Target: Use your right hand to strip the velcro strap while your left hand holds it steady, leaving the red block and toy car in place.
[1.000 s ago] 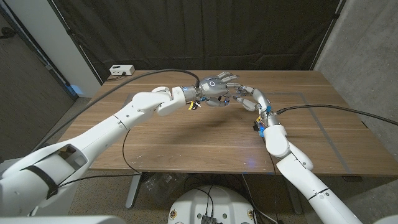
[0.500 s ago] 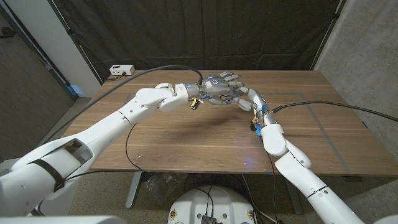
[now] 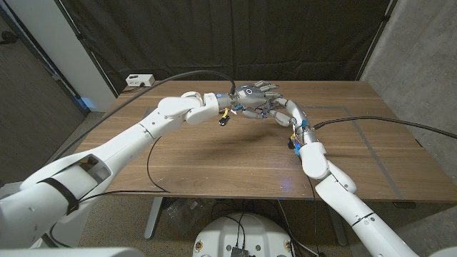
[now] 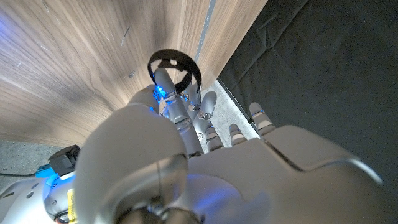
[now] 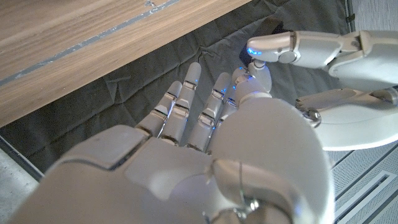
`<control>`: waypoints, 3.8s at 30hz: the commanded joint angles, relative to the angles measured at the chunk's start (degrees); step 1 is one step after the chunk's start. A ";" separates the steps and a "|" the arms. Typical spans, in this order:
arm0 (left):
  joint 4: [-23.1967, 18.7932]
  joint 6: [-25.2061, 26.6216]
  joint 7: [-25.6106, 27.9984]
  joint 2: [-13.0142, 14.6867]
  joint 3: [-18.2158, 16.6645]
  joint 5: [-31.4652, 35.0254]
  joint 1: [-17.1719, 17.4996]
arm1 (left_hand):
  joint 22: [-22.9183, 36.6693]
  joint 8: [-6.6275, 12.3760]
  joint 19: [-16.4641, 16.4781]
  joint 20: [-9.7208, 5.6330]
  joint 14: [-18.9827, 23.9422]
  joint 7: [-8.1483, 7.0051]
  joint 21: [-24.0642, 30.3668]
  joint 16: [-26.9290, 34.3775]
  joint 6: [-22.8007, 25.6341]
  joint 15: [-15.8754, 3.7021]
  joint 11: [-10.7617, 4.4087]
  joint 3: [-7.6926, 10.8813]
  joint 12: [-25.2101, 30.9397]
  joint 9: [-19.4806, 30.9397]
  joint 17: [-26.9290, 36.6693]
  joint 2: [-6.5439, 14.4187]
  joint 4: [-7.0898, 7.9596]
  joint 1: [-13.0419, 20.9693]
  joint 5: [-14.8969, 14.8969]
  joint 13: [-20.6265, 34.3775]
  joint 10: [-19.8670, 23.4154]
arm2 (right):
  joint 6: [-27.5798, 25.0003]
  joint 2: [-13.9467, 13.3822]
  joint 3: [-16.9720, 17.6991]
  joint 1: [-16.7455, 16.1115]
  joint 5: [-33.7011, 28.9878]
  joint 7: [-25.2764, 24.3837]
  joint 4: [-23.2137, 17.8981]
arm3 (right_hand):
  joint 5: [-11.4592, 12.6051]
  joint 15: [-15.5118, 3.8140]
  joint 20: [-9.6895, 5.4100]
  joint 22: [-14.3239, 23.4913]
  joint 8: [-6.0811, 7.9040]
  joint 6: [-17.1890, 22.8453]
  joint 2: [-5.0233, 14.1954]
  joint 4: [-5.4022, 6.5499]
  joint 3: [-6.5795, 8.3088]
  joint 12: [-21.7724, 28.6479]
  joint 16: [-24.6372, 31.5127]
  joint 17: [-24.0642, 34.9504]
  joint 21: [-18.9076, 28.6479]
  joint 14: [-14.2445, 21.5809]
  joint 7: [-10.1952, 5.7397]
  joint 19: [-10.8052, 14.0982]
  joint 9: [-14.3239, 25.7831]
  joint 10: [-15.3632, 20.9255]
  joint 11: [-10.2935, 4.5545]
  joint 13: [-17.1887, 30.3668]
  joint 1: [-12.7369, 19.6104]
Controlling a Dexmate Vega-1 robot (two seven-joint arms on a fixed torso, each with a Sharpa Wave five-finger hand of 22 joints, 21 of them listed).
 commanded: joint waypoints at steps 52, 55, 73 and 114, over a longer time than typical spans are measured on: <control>-2.23 0.25 -2.09 0.56 -1.08 -1.60 1.40 | 0.26 -0.33 -1.59 0.13 0.70 -0.01 0.77 1.29 -0.19 -0.30 -0.16 -0.46 0.89 -0.45 0.13 0.41 -0.09 1.41 1.00 0.18 1.14 | 0.92 3.33 2.42 0.19 5.57 -0.64 3.14 | -1.42 -10.08 -1.08 3.84 3.60 15.04 6.65 6.04 1.76 9.04 5.65 15.90 7.67 0.32 2.42 -4.49 2.90 -1.66 0.19 15.25 2.68; -3.11 0.65 -0.37 0.95 -1.54 -0.87 2.18 | 0.25 -0.32 -1.51 0.13 0.82 -0.01 0.80 1.34 -0.18 -0.29 -0.14 -0.50 0.95 -0.46 0.11 0.40 -0.09 1.45 1.03 0.18 1.26 | 0.28 5.93 2.70 -0.05 5.01 -4.64 4.30 | -2.11 -9.76 -0.40 4.13 0.87 9.83 7.00 6.16 2.30 7.32 6.00 16.41 9.17 0.93 3.31 -3.25 2.44 -5.03 2.14 15.18 3.02; -6.00 2.64 1.70 2.13 -3.06 0.67 4.41 | 0.22 -0.02 -1.21 0.15 1.17 -0.03 0.88 1.50 -0.13 -0.29 -0.01 -0.68 1.14 -0.23 0.04 0.45 -0.10 1.68 1.15 0.21 1.64 | 0.70 5.81 2.63 0.01 2.65 -6.54 4.82 | -3.23 -10.08 -0.49 3.60 5.53 17.41 5.02 3.26 2.07 5.47 4.25 13.35 14.69 4.53 4.82 -2.29 4.25 2.21 1.19 12.69 4.48; 6.32 1.51 20.53 -8.21 -11.00 -35.74 15.40 | -0.01 1.59 5.56 -1.05 5.93 2.22 3.48 2.83 -2.36 -1.30 0.53 -1.22 2.08 1.54 -0.47 1.16 -0.09 3.36 0.69 0.16 4.76 | 6.20 9.23 4.25 -0.95 6.89 -10.54 7.63 | -4.03 -3.00 3.05 1.73 -2.57 -0.21 6.65 10.06 1.95 -5.66 -8.34 3.47 18.92 -6.77 8.54 -5.85 0.75 -10.01 9.61 5.10 -6.84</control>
